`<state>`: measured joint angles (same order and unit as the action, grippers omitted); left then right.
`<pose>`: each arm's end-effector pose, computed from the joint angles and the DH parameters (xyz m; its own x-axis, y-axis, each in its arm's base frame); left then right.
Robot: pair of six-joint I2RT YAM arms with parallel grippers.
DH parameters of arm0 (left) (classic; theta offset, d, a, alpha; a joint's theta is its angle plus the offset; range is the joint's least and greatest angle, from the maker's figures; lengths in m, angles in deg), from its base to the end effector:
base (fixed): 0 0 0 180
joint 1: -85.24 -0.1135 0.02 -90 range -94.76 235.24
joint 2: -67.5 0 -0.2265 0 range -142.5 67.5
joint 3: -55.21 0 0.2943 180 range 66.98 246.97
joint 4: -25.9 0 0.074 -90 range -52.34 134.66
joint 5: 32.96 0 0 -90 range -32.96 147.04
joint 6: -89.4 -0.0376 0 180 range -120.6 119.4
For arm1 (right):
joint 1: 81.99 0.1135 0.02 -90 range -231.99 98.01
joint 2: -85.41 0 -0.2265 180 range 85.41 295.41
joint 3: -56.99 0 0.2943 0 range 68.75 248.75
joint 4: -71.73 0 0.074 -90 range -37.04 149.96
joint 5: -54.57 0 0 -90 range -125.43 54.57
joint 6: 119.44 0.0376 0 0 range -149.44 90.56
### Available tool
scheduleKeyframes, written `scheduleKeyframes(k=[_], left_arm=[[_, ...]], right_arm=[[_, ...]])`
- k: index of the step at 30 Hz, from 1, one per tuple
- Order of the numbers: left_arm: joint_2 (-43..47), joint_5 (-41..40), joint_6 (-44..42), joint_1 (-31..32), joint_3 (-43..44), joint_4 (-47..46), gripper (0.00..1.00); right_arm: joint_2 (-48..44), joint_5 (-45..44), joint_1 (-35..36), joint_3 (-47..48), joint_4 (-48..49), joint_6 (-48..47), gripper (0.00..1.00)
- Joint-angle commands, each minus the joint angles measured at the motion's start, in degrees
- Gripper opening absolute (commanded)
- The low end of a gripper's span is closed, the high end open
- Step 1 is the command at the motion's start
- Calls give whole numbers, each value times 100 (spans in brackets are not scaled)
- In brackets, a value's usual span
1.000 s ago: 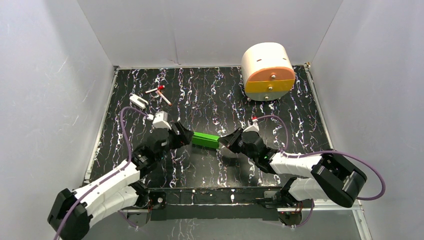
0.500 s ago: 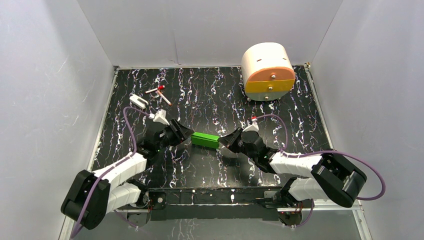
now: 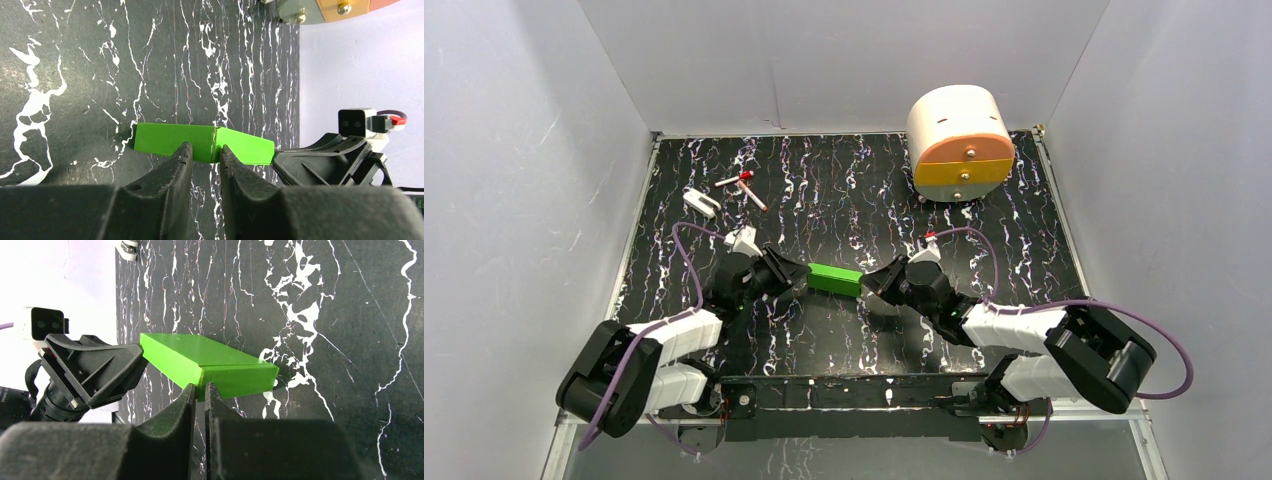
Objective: Fold the paper box
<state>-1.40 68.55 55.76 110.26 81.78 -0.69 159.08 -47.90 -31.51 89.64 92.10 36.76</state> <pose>0.2349 -0.1179 0.0966 -0.6261 -0.6081 -0.4881 0.1213 0.5424 -0.8313 0.1857 0.2123 0.0987 -0.6621 0.6013 -0.4473 -0.0467 0.5625 0.8254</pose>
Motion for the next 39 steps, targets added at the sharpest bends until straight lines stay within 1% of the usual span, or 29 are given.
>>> scheduleKeyframes(k=[1, 4, 7, 11, 14, 19, 23, 24, 28, 29, 30, 33, 34, 36, 39], left_arm=[[-330, -172, 37, -86, -343, 242, 19], [-448, -235, 230, -132, -523, 182, 14], [-511, -417, 246, -136, -552, 474, 7], [-466, -614, 235, -136, -616, 652, 1], [-395, -650, 136, -133, -620, 763, 0], [-309, -701, 117, -130, -667, 783, 0], [-303, -628, 97, -135, -566, 793, 0], [-293, -617, 77, -135, -520, 834, 0], [-131, -607, -60, -132, -313, 1043, 0], [-91, -607, -99, -137, -250, 1115, 0], [-58, -608, -138, -137, -190, 1185, 0], [20, -599, -229, -137, -22, 1327, 0], [36, -573, -241, -137, 23, 1338, 0], [46, -497, -278, -130, 145, 1425, 5], [109, -391, -306, -136, 351, 1592, 12]], right_arm=[[341, -152, 31, -200, -1148, -390, 9], [444, -238, 32, -251, -1279, -461, 7], [572, -243, 32, -337, -1321, -459, 6], [790, -306, 32, -208, -1762, -473, 0], [864, -369, 31, -119, -1998, -568, 0], [686, -227, 8, -150, -1922, -872, 0], [386, 85, -4, 77, -1752, -1447, 0], [297, 90, -4, 206, -1826, -1609, 3], [-62, 88, -25, 763, -2087, -2512, 25], [-140, 87, -41, 914, -2187, -2752, 36], [-202, 80, -53, 1087, -2311, -2998, 43], [-318, 84, -79, 1605, -2705, -3777, 63], [-338, 105, -86, 1757, -2826, -4118, 68], [-402, 180, -78, 2018, -2910, -4648, 77], [-466, 498, -89, 2215, -2788, -5473, 86]])
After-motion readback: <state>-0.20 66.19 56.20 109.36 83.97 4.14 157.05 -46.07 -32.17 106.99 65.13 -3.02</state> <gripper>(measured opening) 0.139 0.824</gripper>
